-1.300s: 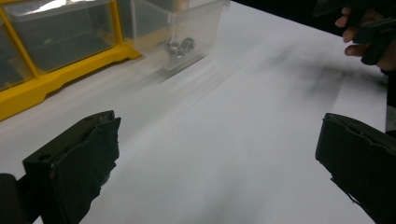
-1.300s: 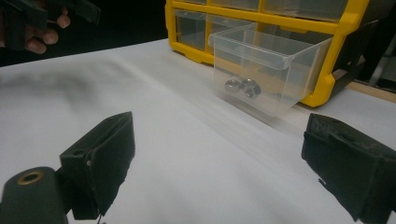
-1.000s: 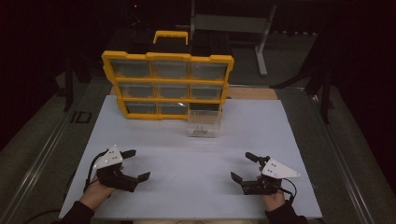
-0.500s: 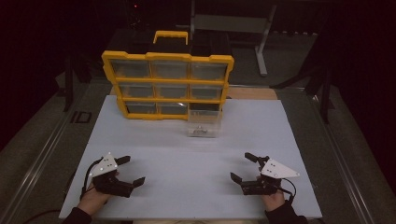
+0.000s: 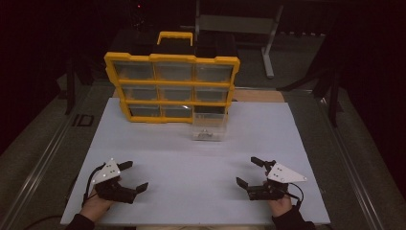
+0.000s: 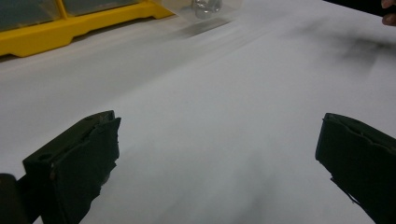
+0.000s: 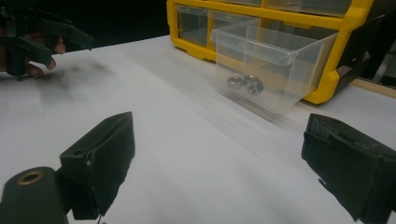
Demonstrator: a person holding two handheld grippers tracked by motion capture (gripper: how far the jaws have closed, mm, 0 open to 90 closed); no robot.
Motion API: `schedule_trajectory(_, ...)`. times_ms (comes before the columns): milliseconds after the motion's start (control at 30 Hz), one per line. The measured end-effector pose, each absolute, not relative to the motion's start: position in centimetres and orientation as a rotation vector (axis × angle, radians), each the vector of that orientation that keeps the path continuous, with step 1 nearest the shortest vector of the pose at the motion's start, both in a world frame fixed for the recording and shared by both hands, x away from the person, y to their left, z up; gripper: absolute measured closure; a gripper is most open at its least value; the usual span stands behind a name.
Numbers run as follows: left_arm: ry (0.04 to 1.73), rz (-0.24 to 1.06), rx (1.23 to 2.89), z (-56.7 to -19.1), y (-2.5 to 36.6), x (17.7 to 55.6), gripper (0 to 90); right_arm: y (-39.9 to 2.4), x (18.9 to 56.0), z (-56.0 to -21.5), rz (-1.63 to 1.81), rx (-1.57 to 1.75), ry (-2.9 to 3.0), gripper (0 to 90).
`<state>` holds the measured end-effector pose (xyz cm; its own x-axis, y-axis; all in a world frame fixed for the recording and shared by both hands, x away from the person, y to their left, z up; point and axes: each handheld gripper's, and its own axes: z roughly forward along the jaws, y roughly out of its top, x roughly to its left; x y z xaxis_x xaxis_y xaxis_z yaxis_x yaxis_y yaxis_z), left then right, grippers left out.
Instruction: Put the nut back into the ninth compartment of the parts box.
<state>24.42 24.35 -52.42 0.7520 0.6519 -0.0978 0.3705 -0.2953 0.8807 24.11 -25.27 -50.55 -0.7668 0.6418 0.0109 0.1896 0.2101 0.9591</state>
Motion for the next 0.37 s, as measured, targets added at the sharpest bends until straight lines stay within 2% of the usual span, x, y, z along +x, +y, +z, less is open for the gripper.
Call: schedule_trajectory(367,0.764,0.335,1.913,-52.36,24.08,24.35,0.0,-25.27,24.19,-50.65,1.572,0.774,2.106,9.8)
